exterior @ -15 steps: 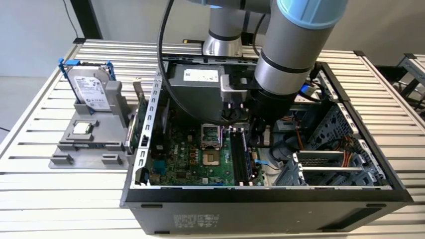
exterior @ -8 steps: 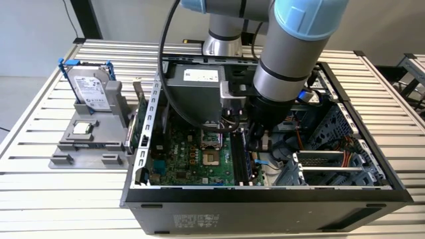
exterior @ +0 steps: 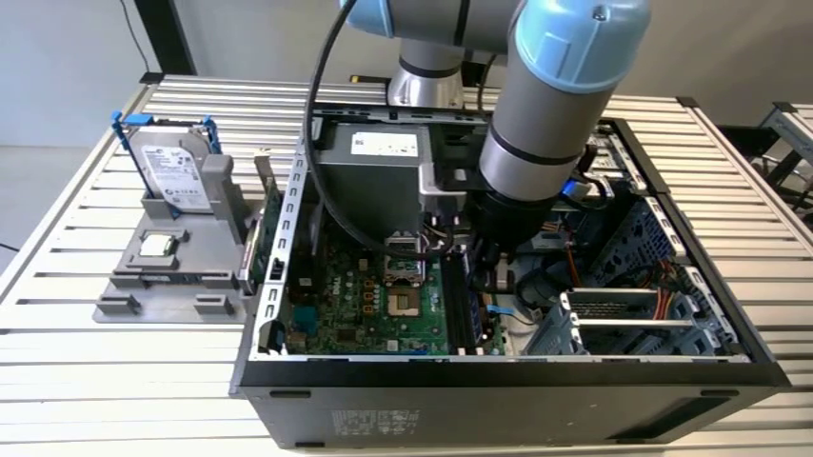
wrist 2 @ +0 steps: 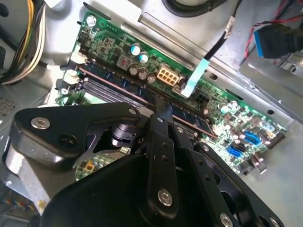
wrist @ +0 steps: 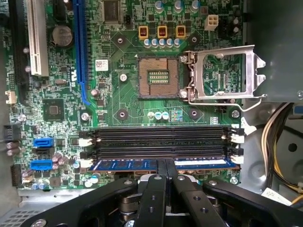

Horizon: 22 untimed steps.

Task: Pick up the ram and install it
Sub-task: 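Press down the ram until it locks into place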

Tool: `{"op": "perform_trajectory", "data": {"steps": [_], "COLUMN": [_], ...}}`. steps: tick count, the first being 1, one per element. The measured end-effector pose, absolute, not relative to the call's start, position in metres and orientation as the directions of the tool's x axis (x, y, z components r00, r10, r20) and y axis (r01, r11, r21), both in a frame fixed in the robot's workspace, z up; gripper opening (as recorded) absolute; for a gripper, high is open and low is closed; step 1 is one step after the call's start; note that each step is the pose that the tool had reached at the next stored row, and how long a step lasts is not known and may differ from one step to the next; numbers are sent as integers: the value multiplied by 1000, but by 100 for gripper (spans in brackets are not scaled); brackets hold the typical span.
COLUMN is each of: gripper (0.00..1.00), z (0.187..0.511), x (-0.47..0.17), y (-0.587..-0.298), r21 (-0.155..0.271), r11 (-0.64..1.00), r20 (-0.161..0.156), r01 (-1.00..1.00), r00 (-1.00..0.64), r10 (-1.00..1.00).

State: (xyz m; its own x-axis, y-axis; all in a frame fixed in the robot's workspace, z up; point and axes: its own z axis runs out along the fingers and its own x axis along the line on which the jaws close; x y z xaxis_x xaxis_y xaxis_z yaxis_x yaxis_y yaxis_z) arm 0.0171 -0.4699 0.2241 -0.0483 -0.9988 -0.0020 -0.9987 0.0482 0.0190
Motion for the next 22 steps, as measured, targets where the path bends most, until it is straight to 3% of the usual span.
{"op": "perform_trajectory", "data": {"steps": [7, 22], "gripper": [0, 0], "z": [221, 289], "x": [17, 17], "y": [-467, -468], "r21": [19, 19], "r11": [48, 48], "r20": [-2, -3], "r01": [-999, -999], "r00": [-48, -48], "r10": [-999, -999]}}
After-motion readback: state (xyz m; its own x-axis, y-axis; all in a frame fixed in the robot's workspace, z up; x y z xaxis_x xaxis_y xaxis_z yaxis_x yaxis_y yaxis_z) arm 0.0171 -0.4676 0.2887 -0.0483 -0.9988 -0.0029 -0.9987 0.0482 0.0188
